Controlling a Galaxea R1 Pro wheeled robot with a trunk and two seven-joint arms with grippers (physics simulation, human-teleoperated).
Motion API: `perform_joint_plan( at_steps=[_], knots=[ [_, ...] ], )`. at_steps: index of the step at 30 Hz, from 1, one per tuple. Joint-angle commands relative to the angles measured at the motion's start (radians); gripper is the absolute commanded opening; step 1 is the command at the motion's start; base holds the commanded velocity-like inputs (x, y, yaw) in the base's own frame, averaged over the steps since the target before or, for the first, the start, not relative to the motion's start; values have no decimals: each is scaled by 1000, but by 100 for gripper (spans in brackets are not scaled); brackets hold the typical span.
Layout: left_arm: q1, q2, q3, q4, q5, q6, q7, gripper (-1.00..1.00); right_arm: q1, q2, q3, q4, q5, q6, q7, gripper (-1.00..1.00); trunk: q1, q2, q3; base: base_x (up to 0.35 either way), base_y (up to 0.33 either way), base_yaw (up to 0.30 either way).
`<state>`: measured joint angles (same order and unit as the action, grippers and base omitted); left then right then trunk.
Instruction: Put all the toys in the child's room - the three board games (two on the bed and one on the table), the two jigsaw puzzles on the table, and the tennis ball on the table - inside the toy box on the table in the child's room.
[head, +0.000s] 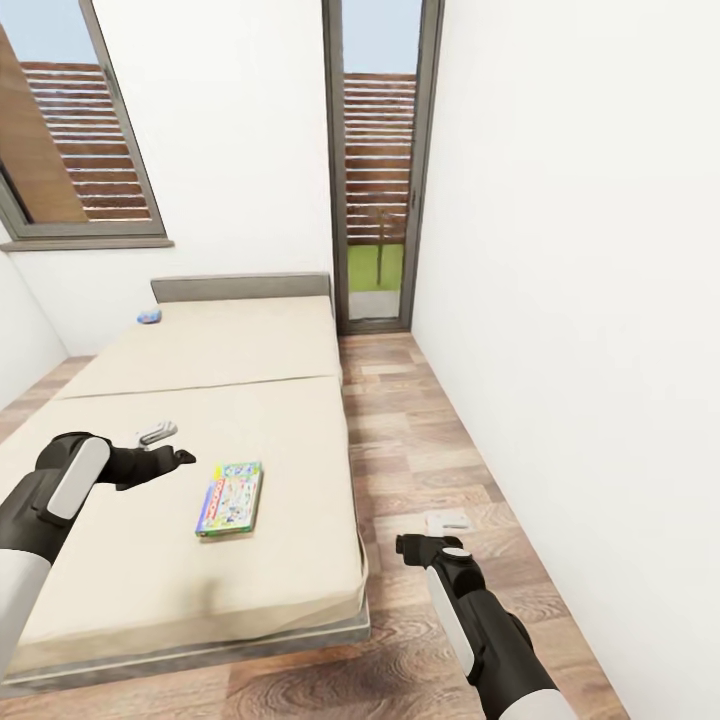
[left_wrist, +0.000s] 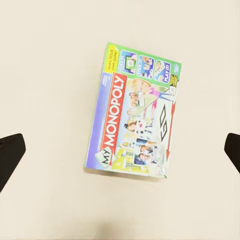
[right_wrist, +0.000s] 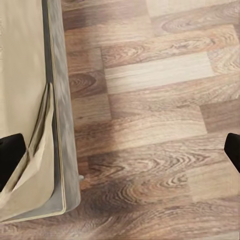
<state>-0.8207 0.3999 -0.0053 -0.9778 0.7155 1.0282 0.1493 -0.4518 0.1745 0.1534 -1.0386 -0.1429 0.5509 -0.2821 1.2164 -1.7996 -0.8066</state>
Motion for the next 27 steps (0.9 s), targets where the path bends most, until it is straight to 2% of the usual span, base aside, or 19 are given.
perform_joint_plan(
  at_steps=[1, 11, 27],
  knots=[
    [0, 0, 0, -1, 11, 3, 9, 100, -1, 0, 2, -1, -10, 2, -9, 100, 0, 0, -1, 178, 109, 0],
    [0, 0, 1, -1, 10, 2, 10, 100, -1, 0, 2, 0, -10, 3, -9, 100, 0, 0, -1, 69, 32, 0],
    [1, -1, -1, -1, 9, 1, 7, 100, -1, 0, 2, 0, -10, 3, -9, 100, 0, 0, -1, 136, 18, 0]
  ],
)
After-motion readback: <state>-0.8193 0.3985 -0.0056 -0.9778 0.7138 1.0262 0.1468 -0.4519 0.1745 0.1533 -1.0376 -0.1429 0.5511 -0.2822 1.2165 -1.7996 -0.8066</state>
